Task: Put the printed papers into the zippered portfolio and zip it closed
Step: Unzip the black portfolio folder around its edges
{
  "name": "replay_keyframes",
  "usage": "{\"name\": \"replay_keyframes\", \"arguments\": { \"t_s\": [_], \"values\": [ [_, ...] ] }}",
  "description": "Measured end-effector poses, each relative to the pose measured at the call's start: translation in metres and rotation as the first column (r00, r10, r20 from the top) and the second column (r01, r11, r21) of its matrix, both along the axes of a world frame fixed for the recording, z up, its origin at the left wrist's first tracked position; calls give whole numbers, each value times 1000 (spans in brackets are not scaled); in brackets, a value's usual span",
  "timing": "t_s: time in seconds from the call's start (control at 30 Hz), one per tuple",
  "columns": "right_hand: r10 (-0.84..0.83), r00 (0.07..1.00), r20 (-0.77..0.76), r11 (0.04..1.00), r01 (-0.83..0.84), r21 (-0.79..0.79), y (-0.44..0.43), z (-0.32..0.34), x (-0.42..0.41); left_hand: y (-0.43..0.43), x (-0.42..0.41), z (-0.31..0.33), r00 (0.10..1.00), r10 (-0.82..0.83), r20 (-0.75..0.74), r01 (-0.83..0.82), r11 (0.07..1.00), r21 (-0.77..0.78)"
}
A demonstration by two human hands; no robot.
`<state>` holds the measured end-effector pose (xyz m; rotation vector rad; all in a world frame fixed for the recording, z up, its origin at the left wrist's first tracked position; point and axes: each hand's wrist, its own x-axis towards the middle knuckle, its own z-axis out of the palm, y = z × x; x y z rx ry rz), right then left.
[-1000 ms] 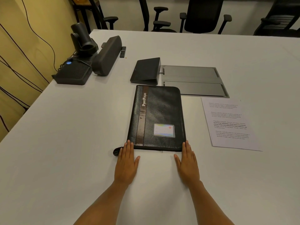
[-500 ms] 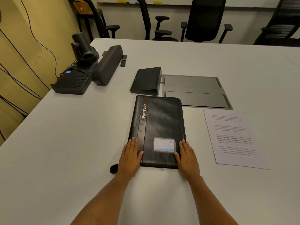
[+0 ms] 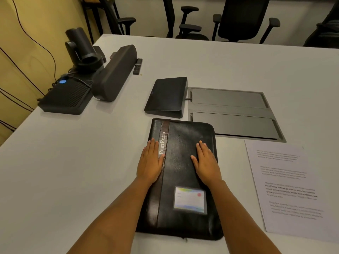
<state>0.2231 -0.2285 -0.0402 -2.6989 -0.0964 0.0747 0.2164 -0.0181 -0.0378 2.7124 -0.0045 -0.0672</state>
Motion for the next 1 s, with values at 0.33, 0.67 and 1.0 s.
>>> {"name": "replay_keyframes", "arguments": {
  "t_s": [0.33, 0.67, 1.0],
  "values": [
    [42, 997, 60, 999, -42, 1, 17, -3, 96, -4, 90, -11, 994, 71, 88, -64, 995, -76],
    [-104, 981, 165, 991, 88, 104, 32, 7, 127, -5, 128, -3, 961, 86, 264, -50, 989, -141],
    [21, 1000, -16, 952, -15, 306, 54, 27, 147, -3, 128, -5, 944, 175, 279, -111, 966, -232]
  ]
}}
